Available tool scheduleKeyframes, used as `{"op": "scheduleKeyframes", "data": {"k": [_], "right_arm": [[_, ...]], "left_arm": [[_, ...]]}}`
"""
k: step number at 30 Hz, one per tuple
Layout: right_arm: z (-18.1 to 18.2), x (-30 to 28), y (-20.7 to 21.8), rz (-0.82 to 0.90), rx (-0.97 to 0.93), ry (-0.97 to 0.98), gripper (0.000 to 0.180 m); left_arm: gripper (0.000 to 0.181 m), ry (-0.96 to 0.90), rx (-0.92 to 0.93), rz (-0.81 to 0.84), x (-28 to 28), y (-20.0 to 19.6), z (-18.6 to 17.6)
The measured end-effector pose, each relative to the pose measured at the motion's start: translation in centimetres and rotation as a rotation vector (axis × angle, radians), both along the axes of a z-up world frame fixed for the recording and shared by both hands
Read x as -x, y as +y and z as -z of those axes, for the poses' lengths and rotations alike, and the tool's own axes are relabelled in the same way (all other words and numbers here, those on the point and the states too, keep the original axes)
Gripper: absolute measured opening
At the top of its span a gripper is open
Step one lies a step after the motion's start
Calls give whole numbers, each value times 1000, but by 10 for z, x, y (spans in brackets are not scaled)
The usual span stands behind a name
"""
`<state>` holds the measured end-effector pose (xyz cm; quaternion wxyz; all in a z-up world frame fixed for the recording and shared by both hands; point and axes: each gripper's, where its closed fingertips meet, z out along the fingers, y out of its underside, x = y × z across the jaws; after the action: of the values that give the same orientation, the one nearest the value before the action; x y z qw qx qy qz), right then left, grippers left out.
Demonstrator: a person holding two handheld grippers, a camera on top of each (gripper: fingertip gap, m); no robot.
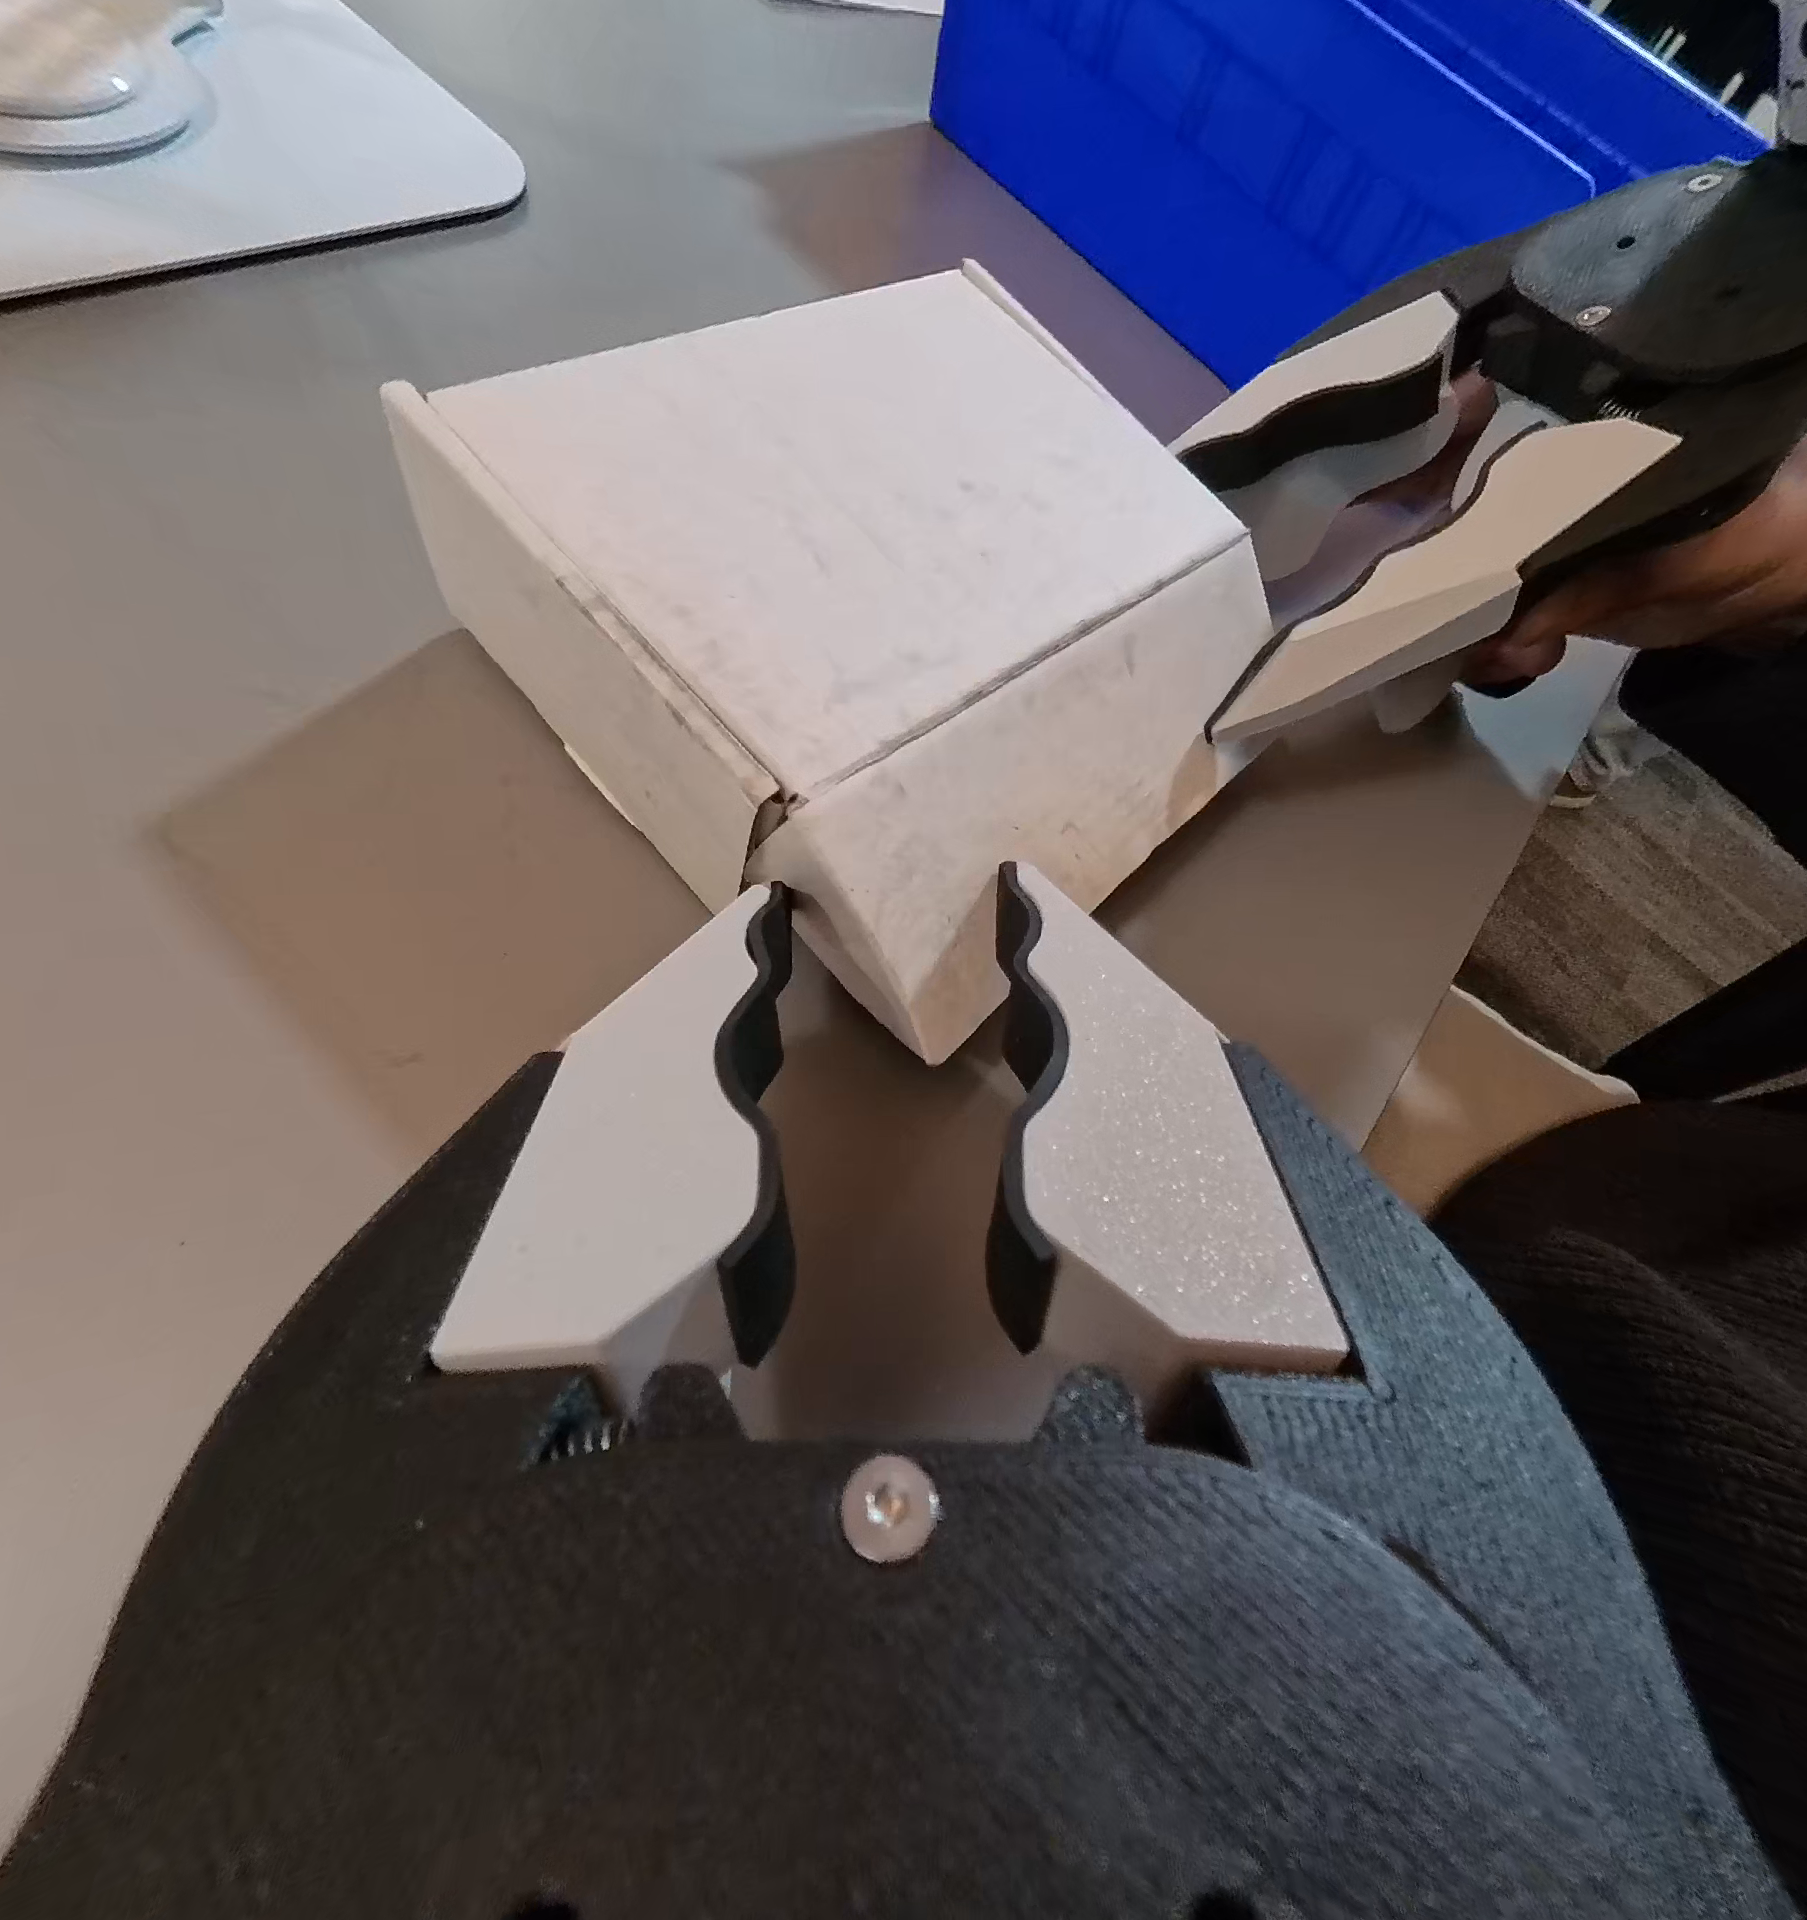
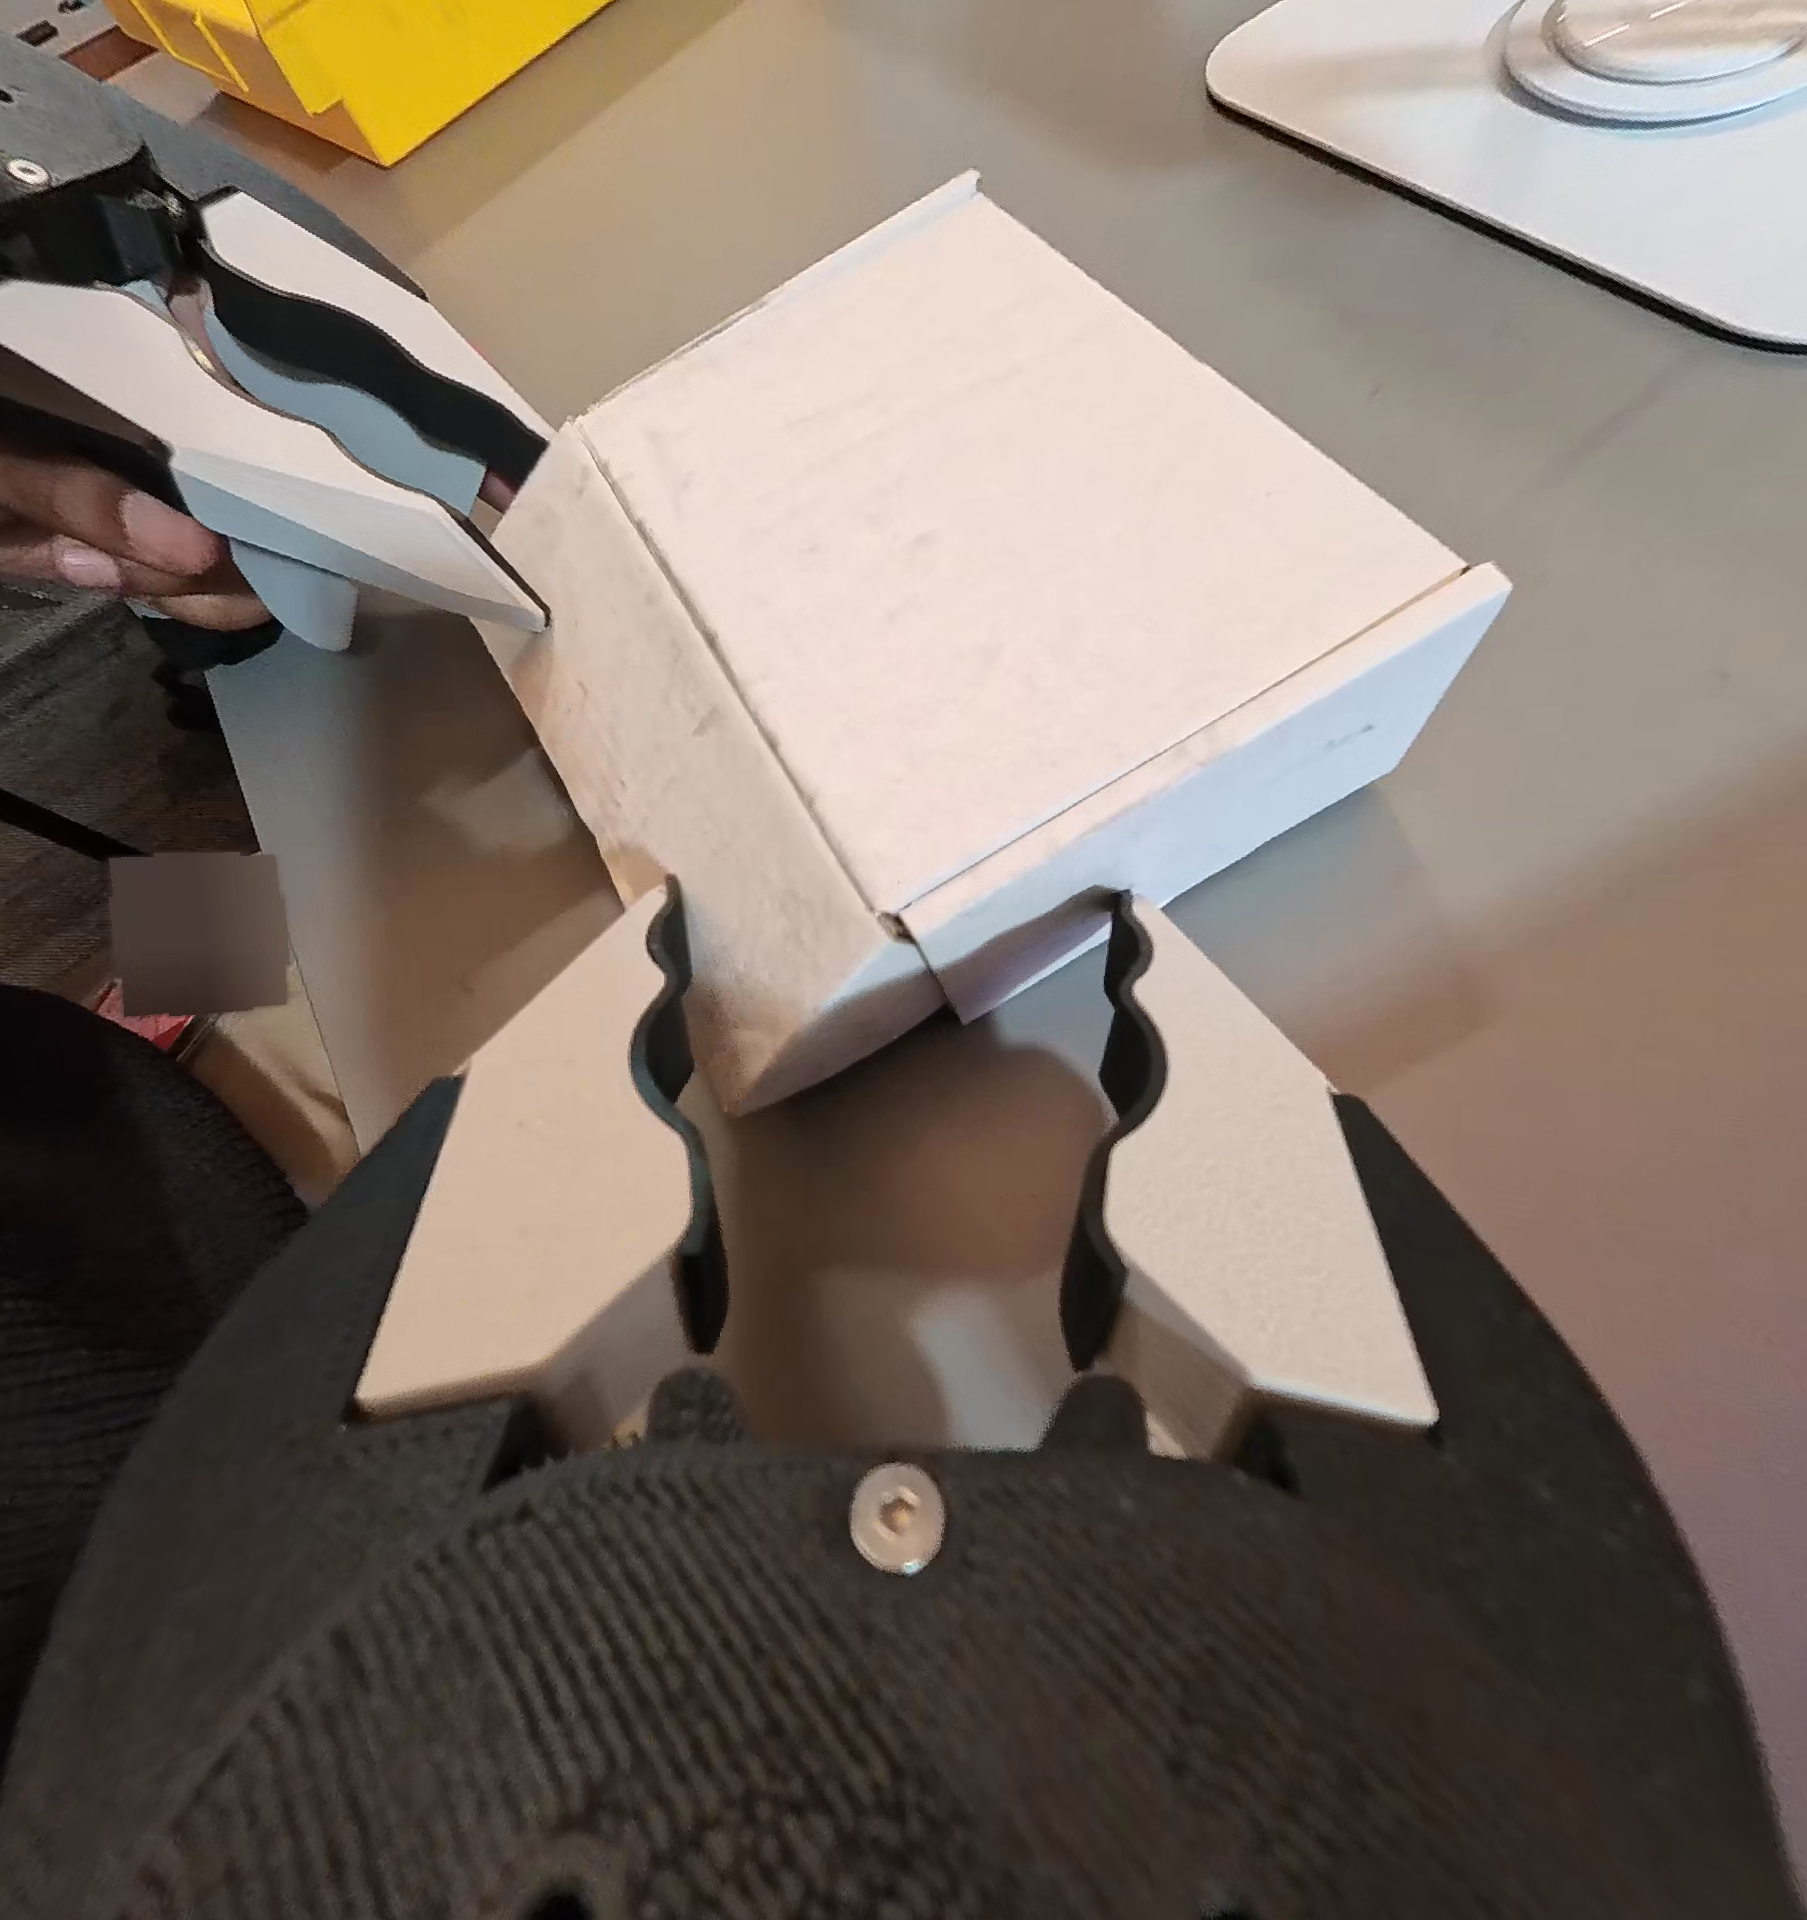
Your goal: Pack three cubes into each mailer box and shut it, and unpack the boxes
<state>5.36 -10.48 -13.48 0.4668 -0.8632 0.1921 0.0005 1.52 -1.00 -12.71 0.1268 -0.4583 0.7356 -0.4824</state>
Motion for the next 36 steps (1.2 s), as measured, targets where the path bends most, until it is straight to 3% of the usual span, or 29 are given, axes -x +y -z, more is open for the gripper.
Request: {"op": "scheduleKeyframes", "data": {"k": [29,31,36], "right_arm": [[-5,-3,-5,7,-57,67,81],[-9,-7,-10,35,0,5,86],[-41,-22,-14,85,165,-359,89]], "left_arm": [[40,-24,68,-95,-13,5,-8],[40,-19,77,-94,-13,5,-8],[40,-7,93,-90,-14,5,-7]]}}
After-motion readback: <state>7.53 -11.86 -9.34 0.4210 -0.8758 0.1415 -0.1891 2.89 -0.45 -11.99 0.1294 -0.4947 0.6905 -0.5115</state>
